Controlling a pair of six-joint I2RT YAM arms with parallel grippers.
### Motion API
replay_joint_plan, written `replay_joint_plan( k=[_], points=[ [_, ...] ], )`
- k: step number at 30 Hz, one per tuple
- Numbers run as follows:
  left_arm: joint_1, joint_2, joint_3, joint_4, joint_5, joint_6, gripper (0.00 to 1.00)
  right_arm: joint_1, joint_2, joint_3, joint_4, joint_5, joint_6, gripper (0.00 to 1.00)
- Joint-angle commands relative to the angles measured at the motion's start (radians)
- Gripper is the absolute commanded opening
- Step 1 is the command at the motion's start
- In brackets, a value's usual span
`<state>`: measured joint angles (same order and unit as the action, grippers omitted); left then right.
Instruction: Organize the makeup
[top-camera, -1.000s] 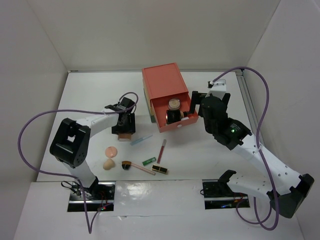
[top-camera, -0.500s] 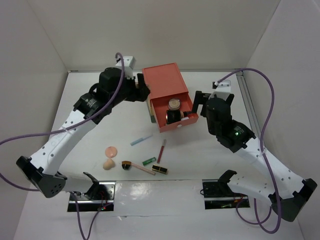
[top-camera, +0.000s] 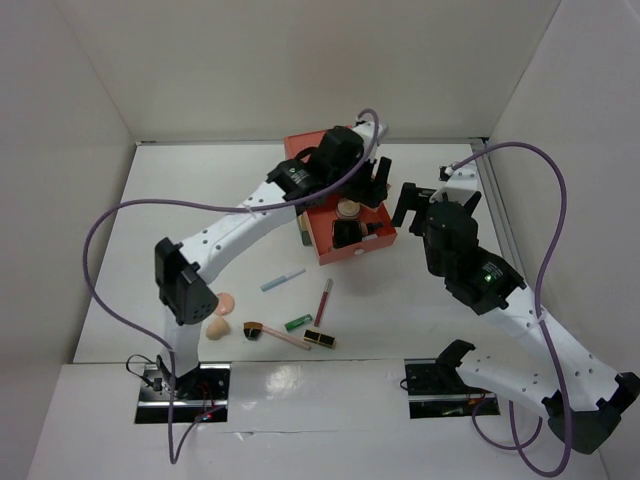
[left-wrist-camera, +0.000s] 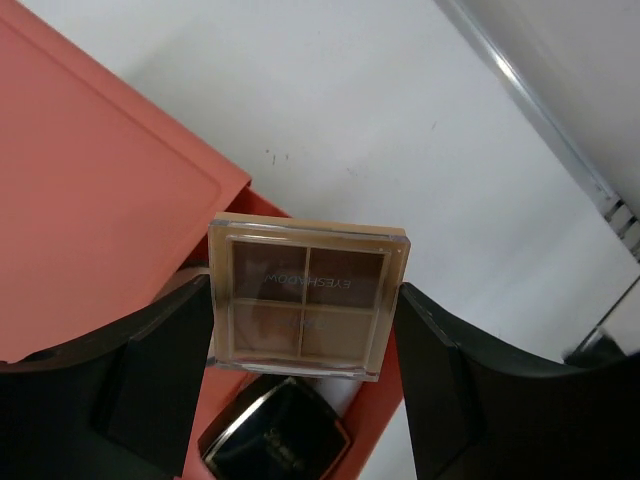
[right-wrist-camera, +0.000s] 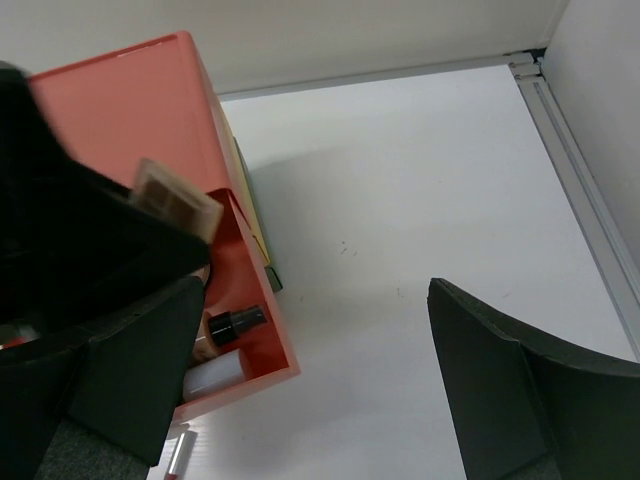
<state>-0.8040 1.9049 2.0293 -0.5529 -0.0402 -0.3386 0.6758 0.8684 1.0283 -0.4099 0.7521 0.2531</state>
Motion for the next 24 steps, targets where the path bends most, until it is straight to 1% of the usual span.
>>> replay_joint_plan(
  k=[1, 4, 6, 8, 9, 11, 17, 19, 20, 21, 22, 24],
  points=[
    [-0.017, 0.101, 0.171, -0.045, -0.043, 0.035, 0.45, -0.005, -0.014, 0.003, 0.042, 0.027, 0.003, 1.00],
    [-0.017, 0.143, 0.209, -0.061, -0.072, 0.026, 0.45, -0.005, -0.014, 0.003, 0.042, 0.036, 0.003, 1.00],
    [-0.017, 0.143, 0.160, -0.052, -0.102, 0.026, 0.45, -0.005, -0.014, 0.003, 0.033, 0.036, 0.003, 1.00],
    [-0.026, 0.097, 0.106, -0.024, -0.102, 0.026, 0.46, -0.005, -0.014, 0.003, 0.033, 0.036, 0.003, 1.00],
    [-0.026, 0.088, 0.059, -0.013, -0.113, 0.026, 0.46, -0.005, -0.014, 0.003, 0.033, 0.036, 0.003, 1.00],
    [-0.035, 0.077, 0.022, -0.004, -0.136, 0.026, 0.46, -0.005, -0.014, -0.007, 0.043, 0.036, -0.006, 1.00],
    [-0.044, 0.065, 0.008, -0.039, -0.228, -0.008, 0.47, -0.005, -0.014, -0.007, 0.052, 0.036, -0.006, 1.00],
    [-0.044, 0.054, -0.012, -0.050, -0.240, -0.008, 0.49, -0.005, -0.014, -0.007, 0.052, 0.036, -0.006, 1.00],
    [-0.044, 0.043, -0.012, -0.050, -0.240, -0.008, 0.52, -0.005, -0.014, -0.007, 0.052, 0.036, -0.006, 1.00],
    [-0.044, 0.043, -0.012, -0.050, -0.240, -0.008, 0.59, -0.005, -0.005, -0.007, 0.052, 0.036, -0.006, 1.00],
    [-0.044, 0.043, -0.012, -0.050, -0.240, -0.008, 0.73, -0.005, -0.005, -0.007, 0.062, 0.024, -0.015, 1.00],
    [-0.044, 0.033, -0.012, -0.050, -0.230, -0.008, 0.83, -0.005, -0.005, -0.007, 0.062, 0.024, -0.015, 1.00]
  ],
)
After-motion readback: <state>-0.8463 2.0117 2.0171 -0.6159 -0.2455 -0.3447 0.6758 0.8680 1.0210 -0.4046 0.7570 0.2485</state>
